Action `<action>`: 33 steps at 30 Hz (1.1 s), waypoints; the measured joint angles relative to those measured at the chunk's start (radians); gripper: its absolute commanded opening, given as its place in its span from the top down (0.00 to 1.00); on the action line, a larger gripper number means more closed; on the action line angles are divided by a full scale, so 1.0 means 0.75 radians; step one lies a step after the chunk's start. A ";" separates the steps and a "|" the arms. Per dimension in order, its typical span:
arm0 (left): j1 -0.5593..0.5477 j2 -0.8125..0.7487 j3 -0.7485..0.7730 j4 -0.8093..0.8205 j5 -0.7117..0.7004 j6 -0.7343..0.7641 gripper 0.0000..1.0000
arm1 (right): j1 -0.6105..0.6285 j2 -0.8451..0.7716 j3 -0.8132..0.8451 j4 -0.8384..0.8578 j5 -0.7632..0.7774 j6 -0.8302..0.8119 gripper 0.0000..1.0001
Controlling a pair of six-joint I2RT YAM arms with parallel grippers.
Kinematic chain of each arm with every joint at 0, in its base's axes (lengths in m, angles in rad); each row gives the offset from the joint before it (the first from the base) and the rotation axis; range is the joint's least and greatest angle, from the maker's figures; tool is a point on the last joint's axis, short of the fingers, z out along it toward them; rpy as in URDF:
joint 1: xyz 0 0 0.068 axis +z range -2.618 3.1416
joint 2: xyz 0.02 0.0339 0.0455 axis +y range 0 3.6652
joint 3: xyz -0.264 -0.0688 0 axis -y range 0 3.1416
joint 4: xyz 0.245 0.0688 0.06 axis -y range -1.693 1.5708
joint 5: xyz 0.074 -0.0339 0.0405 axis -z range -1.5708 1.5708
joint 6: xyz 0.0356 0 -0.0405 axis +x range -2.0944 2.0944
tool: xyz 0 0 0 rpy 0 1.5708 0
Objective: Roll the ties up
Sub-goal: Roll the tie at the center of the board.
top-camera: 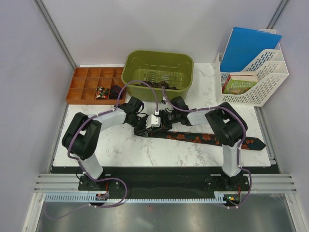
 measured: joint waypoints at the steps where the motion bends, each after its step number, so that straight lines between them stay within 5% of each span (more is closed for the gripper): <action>1: -0.002 0.001 0.000 0.005 -0.007 0.000 0.63 | -0.008 -0.019 -0.001 -0.016 -0.003 -0.005 0.59; 8: -0.002 0.004 0.000 0.018 -0.014 -0.002 0.64 | -0.057 -0.137 -0.002 -0.101 -0.018 -0.044 0.42; 15: -0.002 0.007 0.000 0.023 -0.011 -0.003 0.64 | -0.047 -0.145 -0.032 -0.055 -0.017 0.018 0.44; 24: -0.002 0.007 0.001 0.024 -0.011 -0.007 0.62 | -0.008 -0.105 -0.035 -0.006 -0.007 0.069 0.71; 28: -0.002 0.007 0.001 0.026 -0.011 -0.017 0.59 | -0.008 -0.091 -0.038 -0.036 -0.002 0.033 0.90; 33: -0.002 0.007 0.001 0.031 -0.012 -0.027 0.51 | -0.013 -0.065 -0.038 -0.079 0.007 -0.016 1.00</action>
